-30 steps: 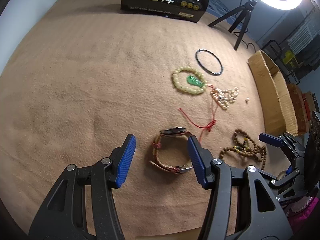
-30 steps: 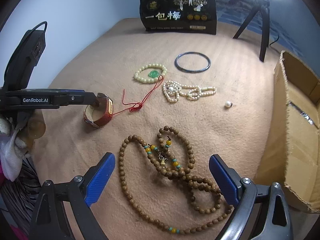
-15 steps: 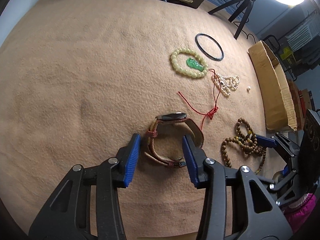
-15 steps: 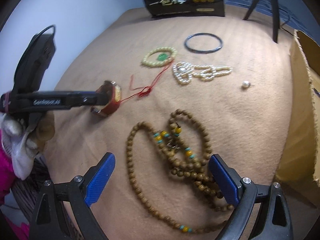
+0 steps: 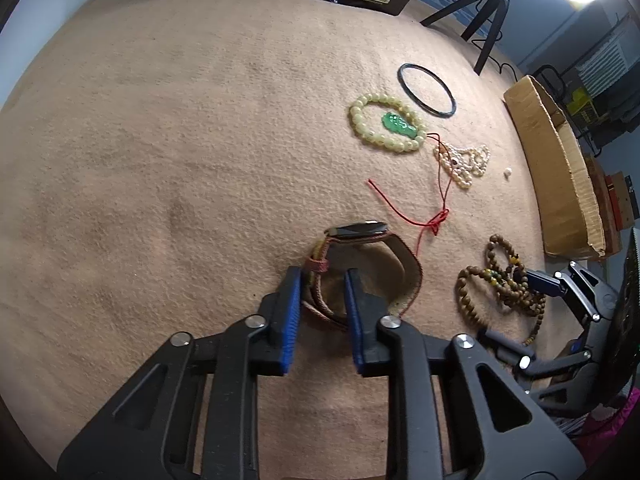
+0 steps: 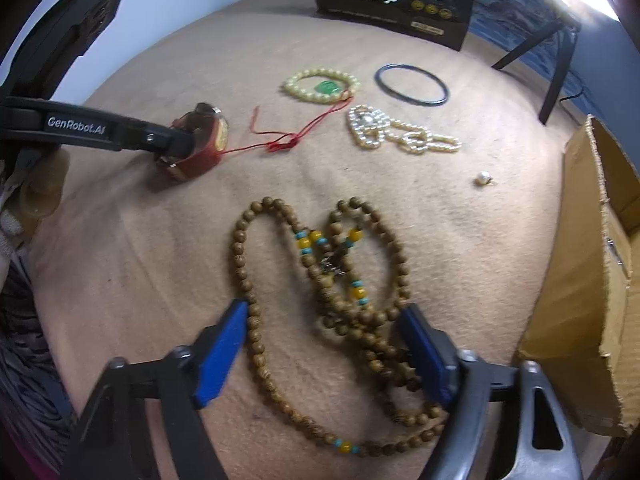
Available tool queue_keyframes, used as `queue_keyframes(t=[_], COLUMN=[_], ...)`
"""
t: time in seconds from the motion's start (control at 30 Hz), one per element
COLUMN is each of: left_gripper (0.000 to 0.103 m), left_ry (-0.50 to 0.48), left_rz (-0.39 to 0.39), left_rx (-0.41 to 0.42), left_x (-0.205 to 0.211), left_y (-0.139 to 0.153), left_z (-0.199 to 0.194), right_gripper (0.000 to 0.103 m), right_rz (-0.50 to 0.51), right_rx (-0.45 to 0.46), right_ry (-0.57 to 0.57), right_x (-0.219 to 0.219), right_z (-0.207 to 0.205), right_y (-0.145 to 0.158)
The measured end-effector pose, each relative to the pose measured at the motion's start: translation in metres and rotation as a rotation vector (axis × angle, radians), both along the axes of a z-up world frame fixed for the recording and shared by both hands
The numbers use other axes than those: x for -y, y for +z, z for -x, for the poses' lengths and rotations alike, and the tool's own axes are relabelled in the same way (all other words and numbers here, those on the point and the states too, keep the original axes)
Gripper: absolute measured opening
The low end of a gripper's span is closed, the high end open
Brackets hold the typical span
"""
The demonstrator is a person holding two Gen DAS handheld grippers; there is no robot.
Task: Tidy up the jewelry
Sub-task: 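Close the left gripper on the brown leather watch while the right gripper grasps the wooden bead mala, then lift the watch with the left gripper while the right gripper carries the mala toward the box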
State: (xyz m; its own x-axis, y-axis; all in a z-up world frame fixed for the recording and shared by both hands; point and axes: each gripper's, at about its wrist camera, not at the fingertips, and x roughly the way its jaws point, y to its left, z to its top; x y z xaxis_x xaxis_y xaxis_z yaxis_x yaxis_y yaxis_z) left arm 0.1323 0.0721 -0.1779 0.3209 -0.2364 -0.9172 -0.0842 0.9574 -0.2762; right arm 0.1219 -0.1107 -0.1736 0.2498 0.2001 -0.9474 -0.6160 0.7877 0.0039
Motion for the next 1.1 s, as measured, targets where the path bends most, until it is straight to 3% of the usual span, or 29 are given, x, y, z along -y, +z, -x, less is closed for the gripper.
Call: queue_keyframes(t=[0.07,0.13,0.2,0.3,0.37,0.73,0.87,0.9,1.1], left_gripper=[0.015,0.014,0.012,0.012,0.012,0.012,0.012,0.012,0.012], left_ry=[0.003,0.008,0.012,0.014,0.018,0.058,0.046,0.041,0.0], left_rz=[0.001,0.004,0.006,0.004,-0.011,-0.003,0.017,0.02,0.04], left_rx=[0.004,0.007,0.012,0.029,0.045,0.122,0.159,0.167,0.214], left_x=[-0.001,-0.002,-0.002,-0.003,-0.005,-0.02,-0.012,-0.01,0.014], left_y=[0.0,0.001,0.002,0.007,0.01,0.035,0.05,0.054,0.073], left_z=[-0.001,0.0,0.0,0.002,0.005,0.014,0.014,0.014,0.012], right_gripper=[0.042,0.026,0.017,0.017,0.011,0.011,0.011,0.004,0.003], right_rz=[-0.008,-0.02,-0.033,-0.04,-0.042,-0.126,-0.159,-0.169,-0.246], right_rx=[0.005,0.0,-0.007,0.007,0.022,0.129,0.17,0.18,0.239], right_ry=[-0.024,-0.049,-0.073,-0.093,-0.096,-0.155,-0.188,-0.197,-0.241], right_x=[0.004,0.017,0.024,0.028,0.027,0.032,0.041,0.043,0.061], right_z=[-0.003,-0.014,-0.026,-0.03,-0.03,-0.02,-0.019,-0.02,-0.021], right_y=[0.004,0.007,0.005,0.009,0.012,0.053,0.073,0.077,0.107])
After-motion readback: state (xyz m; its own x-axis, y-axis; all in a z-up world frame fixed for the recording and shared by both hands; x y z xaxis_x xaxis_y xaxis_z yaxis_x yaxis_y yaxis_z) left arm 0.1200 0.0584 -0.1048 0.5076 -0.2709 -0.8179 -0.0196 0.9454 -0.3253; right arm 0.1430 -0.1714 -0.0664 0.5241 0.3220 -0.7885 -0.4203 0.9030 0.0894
